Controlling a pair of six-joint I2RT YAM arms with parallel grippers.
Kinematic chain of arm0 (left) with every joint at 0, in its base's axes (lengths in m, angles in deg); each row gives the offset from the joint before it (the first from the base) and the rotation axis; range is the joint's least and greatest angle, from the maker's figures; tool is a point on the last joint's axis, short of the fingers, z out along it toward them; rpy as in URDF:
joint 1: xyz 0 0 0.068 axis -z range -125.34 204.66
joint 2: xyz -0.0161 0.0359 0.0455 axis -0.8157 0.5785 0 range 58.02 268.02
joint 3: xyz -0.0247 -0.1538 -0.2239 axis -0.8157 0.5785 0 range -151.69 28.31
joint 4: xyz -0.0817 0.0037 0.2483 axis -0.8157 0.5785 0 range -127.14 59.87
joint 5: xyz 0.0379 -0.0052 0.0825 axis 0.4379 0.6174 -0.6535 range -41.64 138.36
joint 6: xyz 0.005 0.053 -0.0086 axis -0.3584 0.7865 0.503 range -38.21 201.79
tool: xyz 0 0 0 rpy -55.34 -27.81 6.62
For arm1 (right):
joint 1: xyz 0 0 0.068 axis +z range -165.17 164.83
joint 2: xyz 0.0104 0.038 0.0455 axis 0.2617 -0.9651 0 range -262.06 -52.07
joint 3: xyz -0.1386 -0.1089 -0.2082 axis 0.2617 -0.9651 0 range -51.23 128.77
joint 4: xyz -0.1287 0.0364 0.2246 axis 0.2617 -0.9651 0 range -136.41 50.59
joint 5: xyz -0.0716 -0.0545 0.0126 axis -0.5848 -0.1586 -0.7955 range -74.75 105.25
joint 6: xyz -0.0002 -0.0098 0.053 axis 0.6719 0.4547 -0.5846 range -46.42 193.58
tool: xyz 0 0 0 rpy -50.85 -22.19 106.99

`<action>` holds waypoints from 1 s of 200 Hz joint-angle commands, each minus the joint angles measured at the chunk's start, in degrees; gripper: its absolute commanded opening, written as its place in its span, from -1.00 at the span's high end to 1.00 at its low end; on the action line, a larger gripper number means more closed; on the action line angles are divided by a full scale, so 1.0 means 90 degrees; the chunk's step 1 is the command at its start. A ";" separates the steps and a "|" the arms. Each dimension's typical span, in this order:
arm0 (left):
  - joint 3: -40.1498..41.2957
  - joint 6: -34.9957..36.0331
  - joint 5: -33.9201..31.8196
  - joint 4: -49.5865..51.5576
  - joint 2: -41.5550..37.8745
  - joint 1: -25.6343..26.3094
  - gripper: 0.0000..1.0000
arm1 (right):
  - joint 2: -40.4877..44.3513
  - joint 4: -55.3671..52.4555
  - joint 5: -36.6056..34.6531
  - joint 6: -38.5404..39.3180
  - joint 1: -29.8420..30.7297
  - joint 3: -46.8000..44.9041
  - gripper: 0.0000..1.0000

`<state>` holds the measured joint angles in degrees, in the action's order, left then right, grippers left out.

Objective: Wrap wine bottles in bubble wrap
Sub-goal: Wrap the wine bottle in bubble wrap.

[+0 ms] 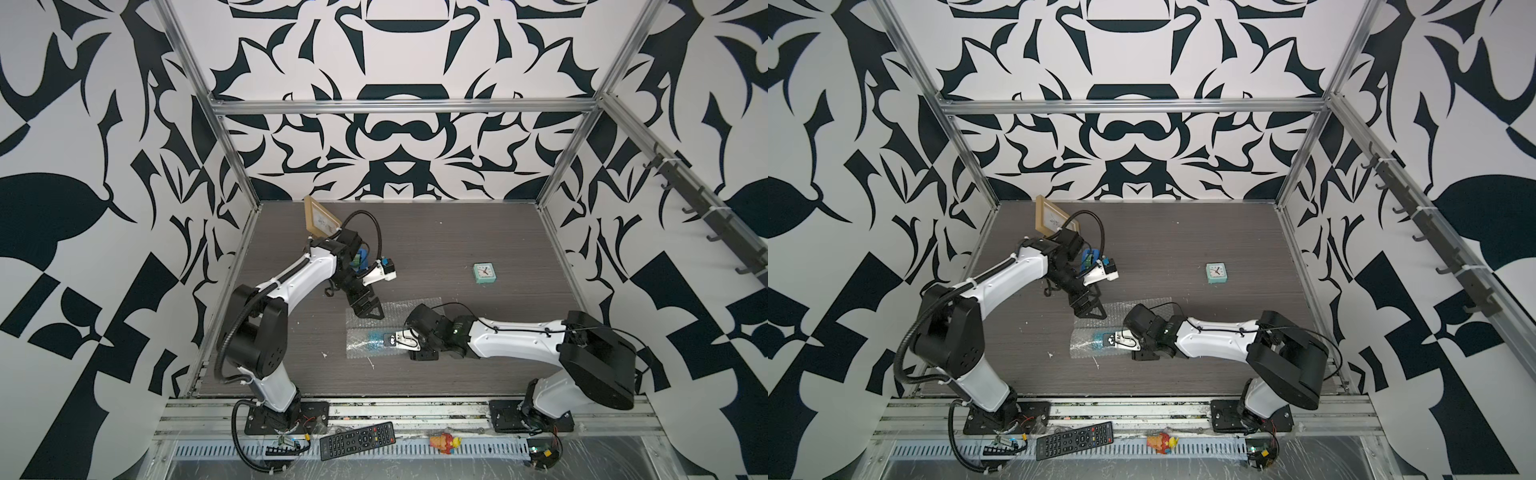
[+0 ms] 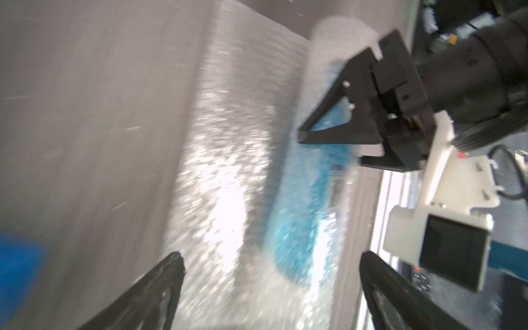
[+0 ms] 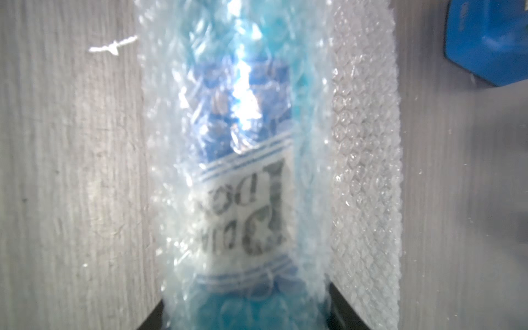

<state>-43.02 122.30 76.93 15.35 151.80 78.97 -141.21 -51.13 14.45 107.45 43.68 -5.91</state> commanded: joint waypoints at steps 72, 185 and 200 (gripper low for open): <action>0.2651 -0.0736 -0.2052 -0.3013 -0.3500 -0.0280 -0.99 | -0.1688 -0.3373 0.3331 -0.0842 -0.1225 0.2221 0.54; 0.3962 0.0864 -0.3129 -0.3565 -0.3786 0.3205 -0.88 | -0.3307 -0.4733 0.4302 -0.1019 -0.1823 0.3812 0.27; 0.3951 0.1062 -0.3240 -0.3945 -0.3390 0.3315 -0.88 | -0.3337 -0.4745 0.4316 -0.1019 -0.1842 0.3822 0.24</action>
<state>-7.75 126.67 54.25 -14.00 117.35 106.86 -169.43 -91.07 53.16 99.60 26.72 28.27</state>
